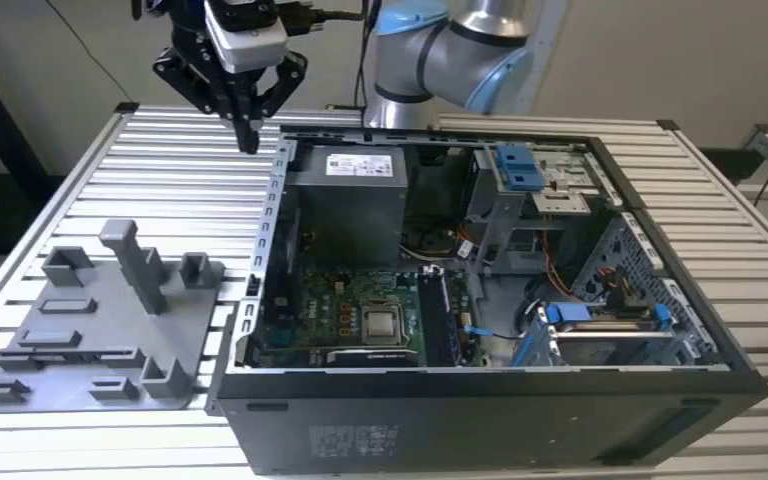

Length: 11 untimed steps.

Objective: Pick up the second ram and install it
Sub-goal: 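Reach for the second ram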

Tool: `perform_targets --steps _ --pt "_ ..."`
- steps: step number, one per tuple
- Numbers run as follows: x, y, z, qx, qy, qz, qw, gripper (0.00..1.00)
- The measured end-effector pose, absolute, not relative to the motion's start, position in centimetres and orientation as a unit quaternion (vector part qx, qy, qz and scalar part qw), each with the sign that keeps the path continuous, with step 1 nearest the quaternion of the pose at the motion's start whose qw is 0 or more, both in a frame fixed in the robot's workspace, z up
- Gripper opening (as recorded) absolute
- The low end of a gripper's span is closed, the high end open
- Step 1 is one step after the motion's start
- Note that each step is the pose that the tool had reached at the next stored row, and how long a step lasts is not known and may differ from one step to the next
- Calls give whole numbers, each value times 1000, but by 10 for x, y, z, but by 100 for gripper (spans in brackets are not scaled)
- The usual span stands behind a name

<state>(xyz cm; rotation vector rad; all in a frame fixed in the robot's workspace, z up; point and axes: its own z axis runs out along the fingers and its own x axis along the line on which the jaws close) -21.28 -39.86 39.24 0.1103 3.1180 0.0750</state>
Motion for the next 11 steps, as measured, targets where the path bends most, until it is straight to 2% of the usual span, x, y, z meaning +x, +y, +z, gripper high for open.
perform_targets --steps 11 --pt "-250 -399 392 35 999 24 10 11"
